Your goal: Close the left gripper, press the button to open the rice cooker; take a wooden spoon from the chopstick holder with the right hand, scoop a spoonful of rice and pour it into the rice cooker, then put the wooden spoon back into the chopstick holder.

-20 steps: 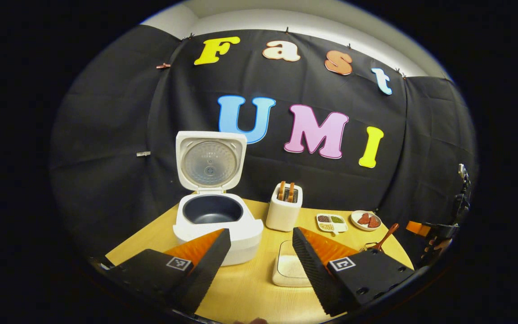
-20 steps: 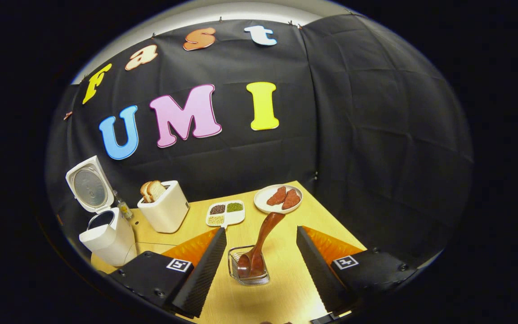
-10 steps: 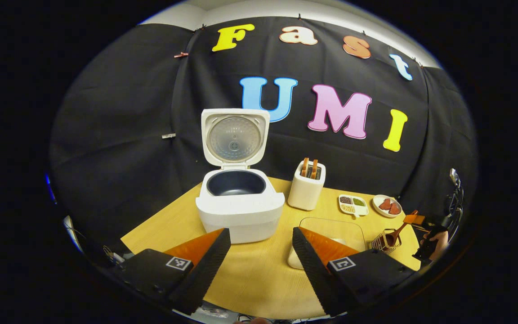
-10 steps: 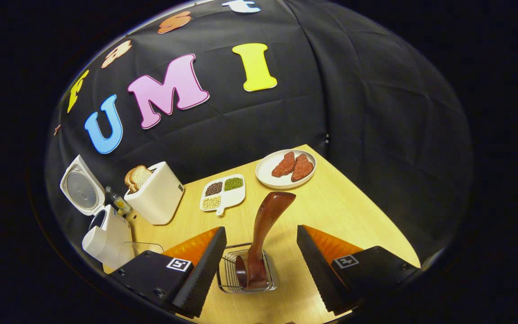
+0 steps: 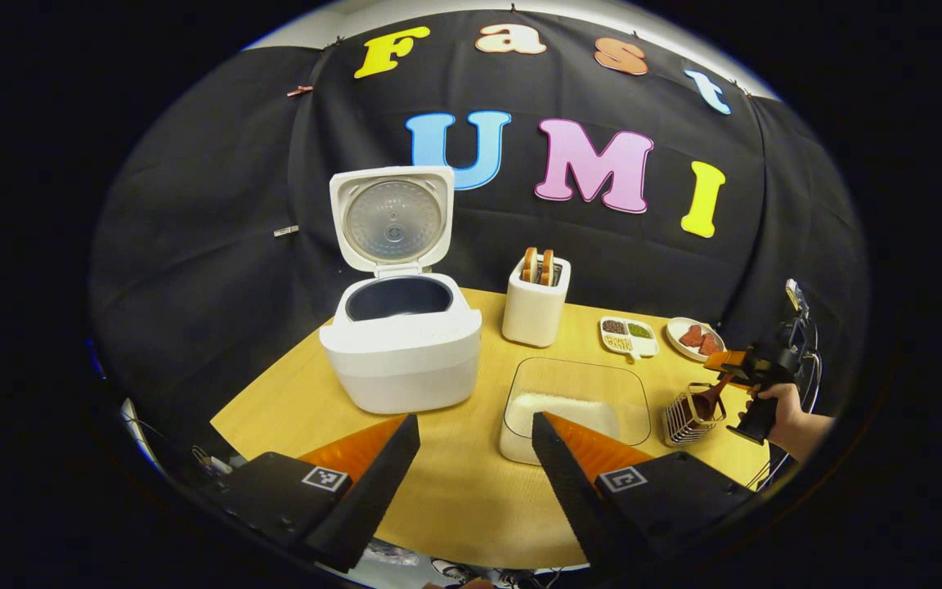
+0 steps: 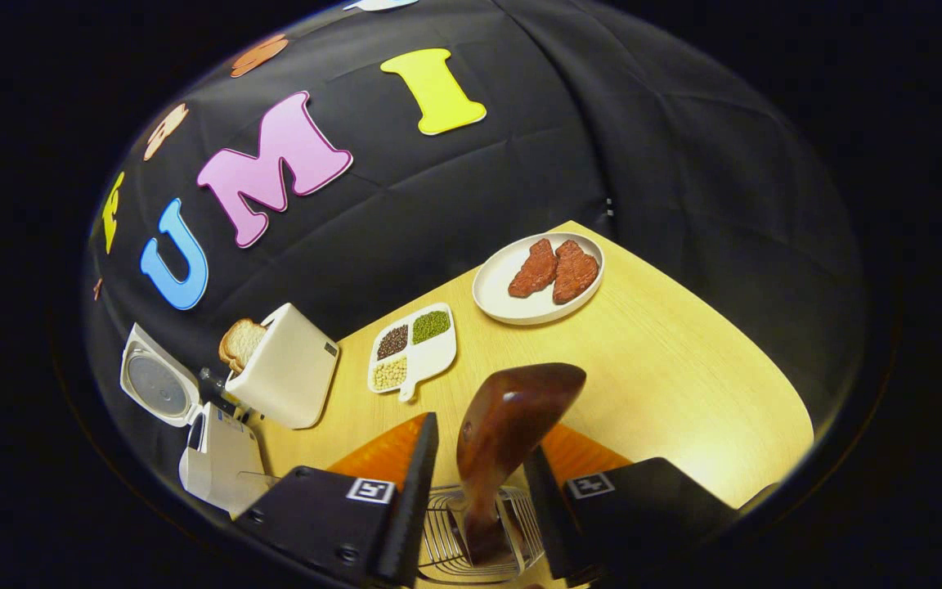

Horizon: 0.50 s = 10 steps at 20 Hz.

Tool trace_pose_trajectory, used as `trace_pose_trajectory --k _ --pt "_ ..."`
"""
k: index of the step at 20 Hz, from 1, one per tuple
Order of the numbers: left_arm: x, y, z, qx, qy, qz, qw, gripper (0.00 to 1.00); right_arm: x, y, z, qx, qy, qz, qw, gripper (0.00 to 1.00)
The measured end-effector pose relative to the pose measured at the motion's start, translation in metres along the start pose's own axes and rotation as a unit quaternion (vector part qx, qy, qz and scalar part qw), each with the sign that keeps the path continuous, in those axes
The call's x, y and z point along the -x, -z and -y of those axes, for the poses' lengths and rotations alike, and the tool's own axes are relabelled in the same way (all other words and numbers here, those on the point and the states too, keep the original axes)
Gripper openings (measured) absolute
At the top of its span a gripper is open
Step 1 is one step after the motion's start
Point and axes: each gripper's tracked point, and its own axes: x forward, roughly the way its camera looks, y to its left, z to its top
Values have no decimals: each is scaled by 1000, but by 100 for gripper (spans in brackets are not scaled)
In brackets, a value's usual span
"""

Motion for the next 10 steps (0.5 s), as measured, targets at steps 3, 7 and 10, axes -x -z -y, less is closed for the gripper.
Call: trace_pose_trajectory --k 3,7,10 --pt "0 6 9 25 6 -3 1000 96 3 -2 3 4 7 0 1000 29" --pt "7 11 7 37 -4 -1 999 96 8 2 -1 3 0 -19 1000 24" --pt "7 14 9 55 11 0 998 96 24 -13 -10 11 -12 -1 1000 22"
